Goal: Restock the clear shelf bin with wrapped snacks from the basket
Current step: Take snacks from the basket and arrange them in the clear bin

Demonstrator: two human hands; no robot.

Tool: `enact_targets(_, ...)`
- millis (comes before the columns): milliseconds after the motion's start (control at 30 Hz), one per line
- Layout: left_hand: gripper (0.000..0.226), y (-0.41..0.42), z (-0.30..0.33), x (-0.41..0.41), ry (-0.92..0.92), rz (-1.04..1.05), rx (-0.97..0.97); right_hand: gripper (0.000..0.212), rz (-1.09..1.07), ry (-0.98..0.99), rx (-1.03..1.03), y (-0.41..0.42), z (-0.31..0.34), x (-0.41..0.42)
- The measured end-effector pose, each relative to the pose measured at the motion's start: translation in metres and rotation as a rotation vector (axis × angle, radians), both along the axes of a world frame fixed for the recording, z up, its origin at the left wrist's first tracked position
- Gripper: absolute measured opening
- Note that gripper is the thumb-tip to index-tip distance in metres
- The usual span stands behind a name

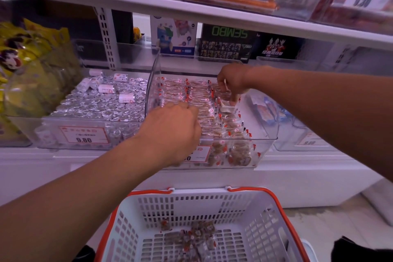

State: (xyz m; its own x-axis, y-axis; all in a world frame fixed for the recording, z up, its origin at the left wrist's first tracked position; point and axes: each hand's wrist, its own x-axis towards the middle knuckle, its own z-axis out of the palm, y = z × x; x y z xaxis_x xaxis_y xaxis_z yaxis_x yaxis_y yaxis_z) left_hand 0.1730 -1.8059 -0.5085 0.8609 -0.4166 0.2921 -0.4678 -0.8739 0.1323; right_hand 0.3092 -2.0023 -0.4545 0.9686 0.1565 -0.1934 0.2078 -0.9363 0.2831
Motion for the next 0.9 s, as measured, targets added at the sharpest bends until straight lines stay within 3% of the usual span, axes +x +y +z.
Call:
enact_targets(367,0.026,-0.001,0.000,-0.001,-0.033,-0.003,-0.020,0.047,0.046,-0.072,0.030,0.005,0.007,-0.018)
enact_targets(533,0.023,-0.002,0.001,-0.003,-0.045,-0.006,-0.038,0.028,0.016,0.038,0.058,0.005,0.004,-0.031)
enact_targets(633,0.023,0.000,0.002,-0.003,-0.068,-0.027,-0.086,0.011,0.076,-0.074,0.162,0.002,0.005,-0.031)
enact_targets(700,0.026,0.002,0.001,-0.003,-0.072,-0.041,-0.095,0.025,0.101,-0.111,0.214,0.003,0.002,-0.035)
enact_targets(900,0.032,0.003,-0.004,-0.002,-0.060,-0.062,-0.048,0.039,0.039,0.194,0.183,0.008,-0.027,-0.050)
